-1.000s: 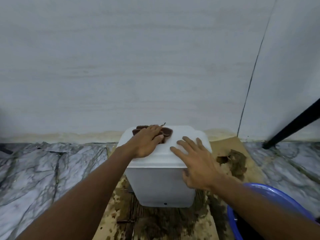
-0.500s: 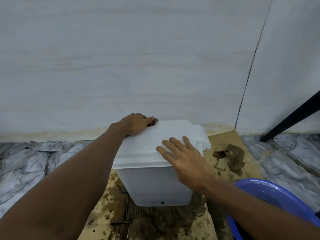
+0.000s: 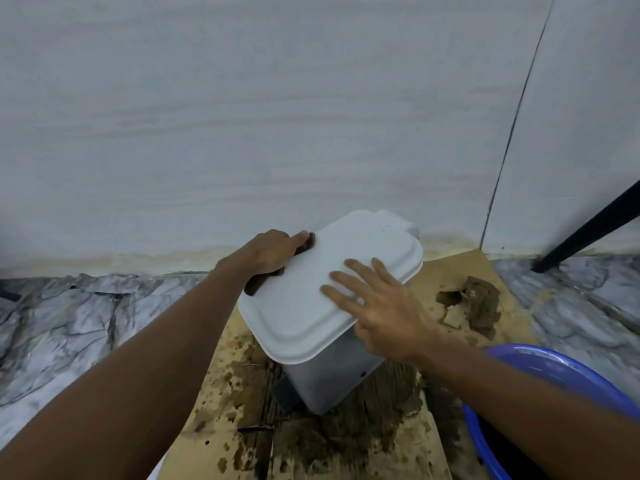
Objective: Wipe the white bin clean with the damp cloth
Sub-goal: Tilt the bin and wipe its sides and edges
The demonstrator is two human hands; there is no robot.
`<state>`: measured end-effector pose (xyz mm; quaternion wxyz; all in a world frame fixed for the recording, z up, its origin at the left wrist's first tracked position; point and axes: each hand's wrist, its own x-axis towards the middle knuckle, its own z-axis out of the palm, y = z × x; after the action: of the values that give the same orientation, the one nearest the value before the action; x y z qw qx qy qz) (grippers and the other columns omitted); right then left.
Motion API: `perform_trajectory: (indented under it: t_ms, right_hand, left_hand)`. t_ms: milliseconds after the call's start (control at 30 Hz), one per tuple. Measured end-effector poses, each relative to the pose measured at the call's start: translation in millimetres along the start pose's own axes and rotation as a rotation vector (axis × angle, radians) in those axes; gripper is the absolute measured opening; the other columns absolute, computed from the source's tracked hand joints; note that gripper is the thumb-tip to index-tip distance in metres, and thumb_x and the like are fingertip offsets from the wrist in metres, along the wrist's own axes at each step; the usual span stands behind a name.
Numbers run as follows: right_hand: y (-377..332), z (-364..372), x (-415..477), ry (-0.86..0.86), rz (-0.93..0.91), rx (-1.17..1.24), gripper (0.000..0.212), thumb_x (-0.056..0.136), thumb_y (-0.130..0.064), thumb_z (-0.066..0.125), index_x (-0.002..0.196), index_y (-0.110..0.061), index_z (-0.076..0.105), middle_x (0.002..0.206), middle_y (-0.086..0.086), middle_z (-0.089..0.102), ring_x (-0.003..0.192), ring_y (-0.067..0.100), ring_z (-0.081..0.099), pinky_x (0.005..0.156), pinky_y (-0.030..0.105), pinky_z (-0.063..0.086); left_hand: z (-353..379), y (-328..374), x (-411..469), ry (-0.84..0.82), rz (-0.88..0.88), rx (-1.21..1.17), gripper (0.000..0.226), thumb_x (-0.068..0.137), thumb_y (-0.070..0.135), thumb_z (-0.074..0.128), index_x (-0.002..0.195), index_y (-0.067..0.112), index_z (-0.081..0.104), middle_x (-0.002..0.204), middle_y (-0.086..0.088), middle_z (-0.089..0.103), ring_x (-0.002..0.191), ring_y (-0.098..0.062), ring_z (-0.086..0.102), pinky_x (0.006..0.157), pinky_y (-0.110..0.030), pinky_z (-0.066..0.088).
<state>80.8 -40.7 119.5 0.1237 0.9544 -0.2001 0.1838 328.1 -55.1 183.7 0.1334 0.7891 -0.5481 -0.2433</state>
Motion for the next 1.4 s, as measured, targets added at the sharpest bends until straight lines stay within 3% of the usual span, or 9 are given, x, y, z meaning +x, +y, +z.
perform_trajectory:
  t_ms: [233,367,500,667,867,967,1100,1267,1400]
  right_hand:
    - [3,-1,18,0.013,-0.114,-0.017,0.088,0.055,-0.015,0.09,0.136,-0.02,0.055,0.133,0.008,0.063,0.12,0.039,0.06,0.091,0.063,0.05]
    - [28,-3,16,0.058,-0.129,-0.024,0.094,0.058,-0.015,0.089,0.139,-0.025,0.043,0.135,0.004,0.063,0.126,0.041,0.056,0.09,0.069,0.047]
    - [56,1,9,0.136,0.029,-0.024,0.085,0.059,-0.005,0.09,0.134,-0.021,0.054,0.132,0.006,0.065,0.122,0.039,0.06,0.091,0.062,0.051]
    - [54,10,-21,0.204,0.011,0.038,0.081,0.061,0.004,0.082,0.135,-0.009,0.053,0.135,0.015,0.061,0.123,0.044,0.057,0.071,0.052,0.061]
    - [33,-8,-48,0.181,-0.161,0.03,0.061,0.081,-0.01,0.059,0.14,-0.011,0.044,0.14,0.017,0.056,0.13,0.043,0.05,0.09,0.058,0.055]
    - [18,-16,-56,0.143,-0.219,0.049,0.072,0.076,-0.01,0.073,0.141,-0.013,0.043,0.143,0.014,0.055,0.133,0.042,0.048,0.089,0.054,0.056]
    - [15,-14,-54,0.138,-0.116,0.249,0.079,0.072,-0.005,0.079,0.141,-0.021,0.045,0.144,0.006,0.054,0.137,0.037,0.046,0.076,0.052,0.061]
    - [37,-22,-40,0.134,0.062,0.572,0.073,0.071,-0.003,0.082,0.137,-0.02,0.057,0.144,0.004,0.054,0.142,0.026,0.04,0.1,0.056,0.05]
    - [41,-20,-47,0.154,0.116,0.494,0.073,0.07,-0.001,0.075,0.138,-0.018,0.055,0.146,0.006,0.052,0.143,0.027,0.038,0.101,0.057,0.048]
  left_hand:
    - [4,-11,3,0.042,-0.024,-0.056,0.071,0.094,0.076,0.03,0.102,0.016,0.067,0.096,-0.003,0.069,0.087,-0.02,0.065,0.074,-0.034,0.047]
    - [3,-8,-1,0.106,-0.076,-0.059,0.072,0.094,0.076,0.03,0.099,0.013,0.064,0.097,-0.007,0.066,0.087,-0.023,0.062,0.077,-0.037,0.045]
    - [19,-5,-23,0.164,-0.133,-0.132,0.071,0.095,0.073,0.033,0.089,0.008,0.063,0.085,-0.009,0.065,0.077,-0.026,0.061,0.067,-0.035,0.042]
    - [54,7,-57,0.233,-0.02,-0.097,0.061,0.096,0.067,0.04,0.124,0.015,0.054,0.111,-0.006,0.065,0.095,-0.025,0.063,0.087,-0.043,0.052]
    - [65,12,-80,0.292,0.104,-0.189,0.053,0.097,0.059,0.048,0.136,0.024,0.05,0.12,0.002,0.063,0.104,-0.022,0.061,0.094,-0.045,0.052]
    - [58,10,-82,0.256,0.044,-0.287,0.046,0.097,0.056,0.053,0.13,0.023,0.053,0.109,0.005,0.063,0.096,-0.019,0.062,0.087,-0.04,0.052]
    - [58,10,-77,0.227,-0.047,-0.359,0.044,0.095,0.056,0.056,0.122,0.021,0.055,0.103,0.005,0.063,0.091,-0.017,0.062,0.079,-0.036,0.049]
    - [58,22,-82,0.307,-0.125,-0.459,0.04,0.099,0.052,0.051,0.114,0.016,0.055,0.095,0.001,0.061,0.08,-0.014,0.059,0.061,-0.031,0.04]
    - [83,33,-97,0.412,-0.072,-0.455,0.054,0.093,0.065,0.042,0.121,0.02,0.053,0.107,-0.001,0.063,0.097,-0.022,0.061,0.08,-0.04,0.052]
